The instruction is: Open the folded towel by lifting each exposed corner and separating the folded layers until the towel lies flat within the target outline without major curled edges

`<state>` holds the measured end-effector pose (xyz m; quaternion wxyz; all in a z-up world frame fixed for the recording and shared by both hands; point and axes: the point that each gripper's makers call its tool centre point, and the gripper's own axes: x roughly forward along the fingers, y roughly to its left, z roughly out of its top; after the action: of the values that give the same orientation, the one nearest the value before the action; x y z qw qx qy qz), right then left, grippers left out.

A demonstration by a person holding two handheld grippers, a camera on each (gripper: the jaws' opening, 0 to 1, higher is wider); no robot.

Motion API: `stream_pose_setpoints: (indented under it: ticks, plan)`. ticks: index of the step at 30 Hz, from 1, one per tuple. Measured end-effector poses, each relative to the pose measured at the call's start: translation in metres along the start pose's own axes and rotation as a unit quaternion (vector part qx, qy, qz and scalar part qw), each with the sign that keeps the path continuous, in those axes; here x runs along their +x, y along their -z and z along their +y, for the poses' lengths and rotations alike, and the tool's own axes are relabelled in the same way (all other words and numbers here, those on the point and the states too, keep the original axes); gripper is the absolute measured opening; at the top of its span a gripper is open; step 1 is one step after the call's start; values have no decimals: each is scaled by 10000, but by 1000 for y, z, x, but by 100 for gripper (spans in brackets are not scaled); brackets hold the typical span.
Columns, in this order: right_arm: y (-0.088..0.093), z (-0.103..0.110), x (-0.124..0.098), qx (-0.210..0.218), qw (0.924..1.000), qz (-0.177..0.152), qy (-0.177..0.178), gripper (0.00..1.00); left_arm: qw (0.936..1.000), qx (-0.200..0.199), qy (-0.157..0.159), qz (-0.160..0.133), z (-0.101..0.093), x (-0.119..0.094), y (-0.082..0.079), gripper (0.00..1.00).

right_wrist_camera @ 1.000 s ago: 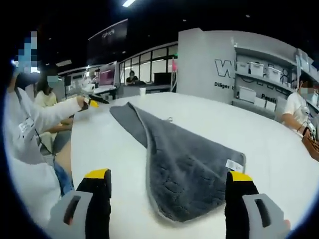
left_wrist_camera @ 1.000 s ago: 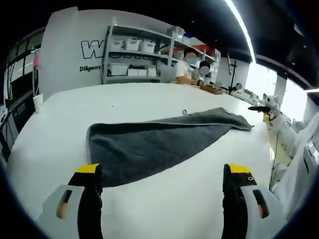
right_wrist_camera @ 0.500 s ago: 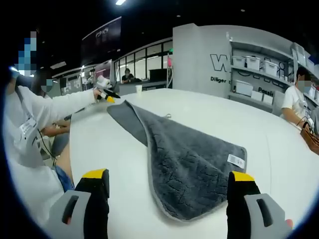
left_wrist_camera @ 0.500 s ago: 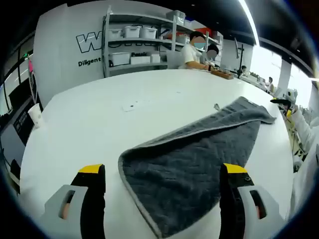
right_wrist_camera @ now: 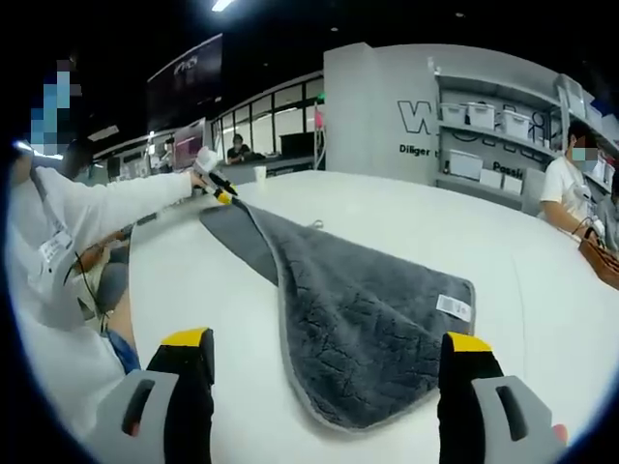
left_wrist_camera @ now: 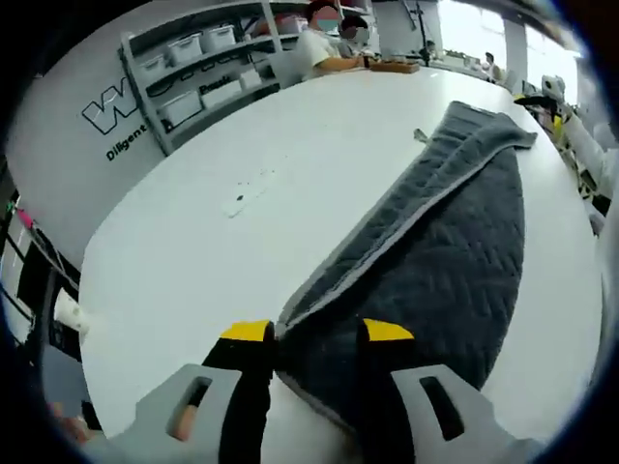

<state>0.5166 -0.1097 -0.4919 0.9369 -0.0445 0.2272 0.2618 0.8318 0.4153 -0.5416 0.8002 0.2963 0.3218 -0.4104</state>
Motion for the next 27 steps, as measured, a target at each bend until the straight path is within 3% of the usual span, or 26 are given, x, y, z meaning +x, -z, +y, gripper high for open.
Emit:
stream_pose_setpoints:
  ticks: [7, 15, 27]
  plan:
    - [1, 2, 2, -8, 10000, 40, -8, 94, 9997, 204, -91, 46, 2, -7, 2, 2]
    - [-1, 8, -1, -61, 10000, 26, -24, 93, 9992, 227, -295, -121, 0, -30, -5, 1]
    - [0, 9, -8, -151, 9999, 11, 57, 92, 9959, 201, -404, -778, -56, -103, -4, 1]
